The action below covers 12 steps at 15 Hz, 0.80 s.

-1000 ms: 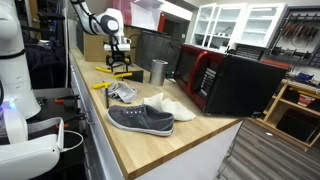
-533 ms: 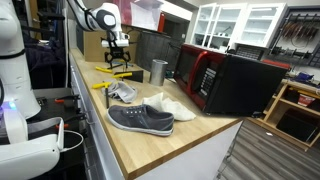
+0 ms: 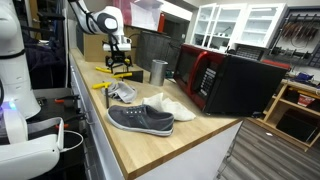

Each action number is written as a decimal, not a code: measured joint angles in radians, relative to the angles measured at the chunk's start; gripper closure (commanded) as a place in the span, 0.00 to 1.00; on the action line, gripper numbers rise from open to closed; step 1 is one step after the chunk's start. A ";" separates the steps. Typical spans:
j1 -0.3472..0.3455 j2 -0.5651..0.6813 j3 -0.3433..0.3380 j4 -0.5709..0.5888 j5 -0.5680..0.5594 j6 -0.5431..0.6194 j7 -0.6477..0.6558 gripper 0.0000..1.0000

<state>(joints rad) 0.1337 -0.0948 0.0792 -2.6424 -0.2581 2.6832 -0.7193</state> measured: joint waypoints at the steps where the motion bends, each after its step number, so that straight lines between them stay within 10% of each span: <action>1: -0.004 0.006 -0.005 0.000 -0.001 0.002 -0.007 0.00; 7: -0.012 0.060 -0.016 0.007 -0.007 0.052 -0.044 0.00; 12: -0.036 0.130 -0.017 0.027 -0.062 0.117 -0.045 0.49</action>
<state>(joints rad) 0.0980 0.0351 0.0625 -2.6152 -0.3198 2.8002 -0.7641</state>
